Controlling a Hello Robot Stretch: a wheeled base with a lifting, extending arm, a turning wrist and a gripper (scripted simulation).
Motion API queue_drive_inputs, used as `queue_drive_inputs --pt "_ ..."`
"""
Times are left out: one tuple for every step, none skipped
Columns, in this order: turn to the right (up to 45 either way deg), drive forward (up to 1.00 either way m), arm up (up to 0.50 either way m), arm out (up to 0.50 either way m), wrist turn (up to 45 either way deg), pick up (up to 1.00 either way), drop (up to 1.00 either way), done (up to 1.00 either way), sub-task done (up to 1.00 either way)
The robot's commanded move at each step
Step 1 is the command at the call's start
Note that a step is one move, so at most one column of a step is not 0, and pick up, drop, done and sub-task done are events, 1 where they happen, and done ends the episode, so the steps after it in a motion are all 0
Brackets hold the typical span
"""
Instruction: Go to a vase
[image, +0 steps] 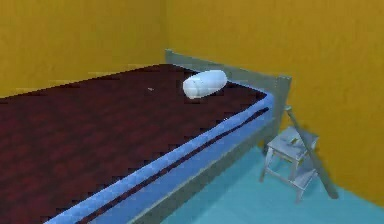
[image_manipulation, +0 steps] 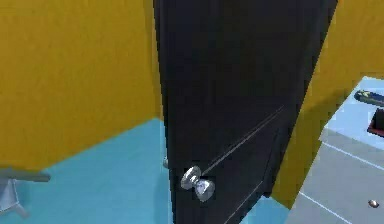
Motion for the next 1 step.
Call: queue_drive_inputs --pt "-42.0 0.00 0.00 0.00 0.0 0.00 0.00 0.00 0.00"
